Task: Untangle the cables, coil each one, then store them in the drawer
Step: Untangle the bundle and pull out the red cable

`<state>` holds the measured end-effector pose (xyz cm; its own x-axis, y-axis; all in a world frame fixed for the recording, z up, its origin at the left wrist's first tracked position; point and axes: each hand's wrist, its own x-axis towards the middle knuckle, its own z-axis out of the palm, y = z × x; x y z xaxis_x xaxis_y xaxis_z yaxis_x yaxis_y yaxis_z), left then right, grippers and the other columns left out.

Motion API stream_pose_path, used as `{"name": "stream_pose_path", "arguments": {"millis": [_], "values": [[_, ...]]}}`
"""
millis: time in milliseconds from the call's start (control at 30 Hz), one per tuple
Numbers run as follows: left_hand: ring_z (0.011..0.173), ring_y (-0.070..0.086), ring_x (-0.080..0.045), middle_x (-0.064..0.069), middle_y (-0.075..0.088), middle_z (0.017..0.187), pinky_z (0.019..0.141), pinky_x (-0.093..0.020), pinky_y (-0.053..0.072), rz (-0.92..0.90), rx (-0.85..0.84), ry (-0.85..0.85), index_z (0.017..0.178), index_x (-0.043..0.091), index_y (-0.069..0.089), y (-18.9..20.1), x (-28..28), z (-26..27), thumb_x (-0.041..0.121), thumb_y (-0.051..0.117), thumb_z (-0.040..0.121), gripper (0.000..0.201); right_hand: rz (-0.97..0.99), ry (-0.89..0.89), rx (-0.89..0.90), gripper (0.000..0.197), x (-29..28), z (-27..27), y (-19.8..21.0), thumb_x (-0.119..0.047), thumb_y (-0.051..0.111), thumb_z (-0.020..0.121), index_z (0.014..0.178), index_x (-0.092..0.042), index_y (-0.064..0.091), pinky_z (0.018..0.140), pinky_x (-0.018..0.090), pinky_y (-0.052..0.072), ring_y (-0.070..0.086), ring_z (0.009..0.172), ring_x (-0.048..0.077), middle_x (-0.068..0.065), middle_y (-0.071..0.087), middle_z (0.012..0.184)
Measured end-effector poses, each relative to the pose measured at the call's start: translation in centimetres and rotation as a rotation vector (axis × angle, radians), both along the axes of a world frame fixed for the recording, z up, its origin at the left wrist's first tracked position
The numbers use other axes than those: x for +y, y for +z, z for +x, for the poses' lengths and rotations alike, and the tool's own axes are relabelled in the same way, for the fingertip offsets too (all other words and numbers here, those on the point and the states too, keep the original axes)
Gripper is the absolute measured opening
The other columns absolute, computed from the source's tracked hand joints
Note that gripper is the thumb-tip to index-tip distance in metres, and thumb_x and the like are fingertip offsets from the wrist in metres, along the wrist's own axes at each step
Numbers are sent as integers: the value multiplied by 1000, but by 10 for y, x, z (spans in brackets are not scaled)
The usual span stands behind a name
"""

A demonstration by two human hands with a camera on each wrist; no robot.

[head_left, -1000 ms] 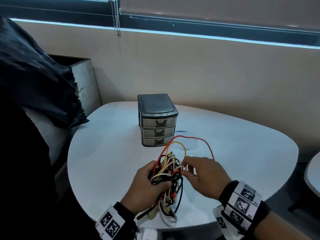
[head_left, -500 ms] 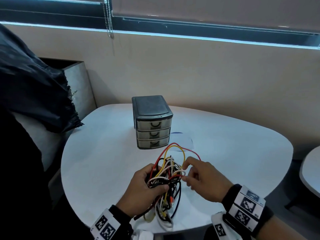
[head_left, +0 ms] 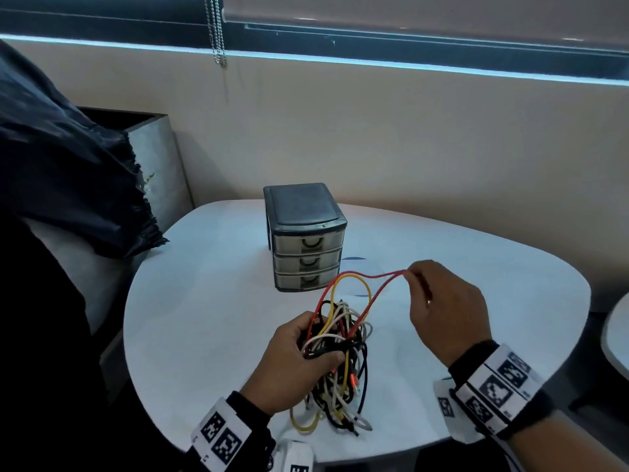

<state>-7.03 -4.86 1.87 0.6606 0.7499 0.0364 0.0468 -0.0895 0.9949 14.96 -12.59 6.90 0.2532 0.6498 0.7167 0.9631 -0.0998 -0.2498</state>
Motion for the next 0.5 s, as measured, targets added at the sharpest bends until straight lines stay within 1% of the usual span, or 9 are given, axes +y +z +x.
{"name": "stream_pose_path", "arguments": {"millis": [100, 133, 167, 200, 267, 333, 367, 433, 500], "values": [[81, 70, -8, 8, 74, 89, 74, -22, 53, 71, 112, -98, 100, 21, 68, 0, -1, 5, 12, 78, 80, 24, 116, 166, -282, 5, 2, -29, 17, -2, 65, 84, 87, -4, 68, 53, 37, 50, 61, 64, 28, 8, 64, 74], [81, 70, -9, 8, 74, 88, 75, -23, 54, 77, 130, -125, 99, 21, 68, -1, -2, 6, 14, 79, 79, 24, 108, 203, -332, 6, 3, -37, 21, 1, 67, 82, 86, -3, 68, 52, 37, 50, 60, 64, 28, 9, 63, 73], [81, 70, -10, 7, 74, 89, 76, -24, 54, 69, 126, -142, 99, 21, 68, -2, -3, 6, 15, 80, 78, 25, 98, 219, -321, 6, 6, -38, 25, 1, 67, 82, 86, -4, 68, 51, 37, 50, 60, 63, 28, 8, 63, 73], [82, 70, -11, 5, 74, 90, 76, -25, 54, 53, 109, -147, 99, 21, 68, -2, -3, 5, 15, 81, 78, 25, 97, 207, -251, 3, 10, -35, 26, -2, 65, 85, 86, -5, 67, 52, 38, 51, 60, 63, 27, 8, 64, 74], [85, 70, -16, 1, 75, 93, 78, -29, 55, 24, 60, -123, 100, 21, 69, 0, -1, 2, 16, 82, 78, 26, 117, 130, 17, 6, 15, -15, 24, -8, 61, 91, 86, -10, 64, 57, 41, 54, 61, 64, 26, 4, 66, 77], [84, 69, -13, 2, 75, 93, 77, -27, 53, -3, 2, -76, 101, 21, 70, 1, 5, -2, 13, 81, 80, 26, 113, 16, 236, 8, 17, 8, 15, -10, 62, 91, 84, -13, 62, 62, 45, 55, 62, 65, 25, 1, 66, 75], [83, 68, -12, 2, 75, 91, 76, -26, 52, -1, -9, -56, 100, 21, 70, 3, 8, -3, 10, 81, 80, 25, 92, -43, 291, 9, 17, 16, 10, -11, 63, 91, 83, -14, 61, 64, 46, 55, 62, 67, 26, 0, 66, 74], [83, 70, -15, 1, 75, 90, 76, -28, 55, 41, 22, -38, 97, 21, 71, 6, 14, -3, 10, 82, 79, 24, 7, -121, 363, 11, 16, 24, -3, -13, 62, 90, 81, -18, 59, 68, 44, 54, 63, 68, 26, -3, 65, 70], [85, 70, -19, 1, 75, 89, 79, -31, 56, 76, 60, -43, 95, 22, 72, 6, 15, -2, 10, 81, 79, 22, -176, -121, 449, 11, 15, 26, -16, -17, 63, 89, 83, -24, 57, 70, 41, 54, 64, 68, 24, -9, 64, 69]]}}
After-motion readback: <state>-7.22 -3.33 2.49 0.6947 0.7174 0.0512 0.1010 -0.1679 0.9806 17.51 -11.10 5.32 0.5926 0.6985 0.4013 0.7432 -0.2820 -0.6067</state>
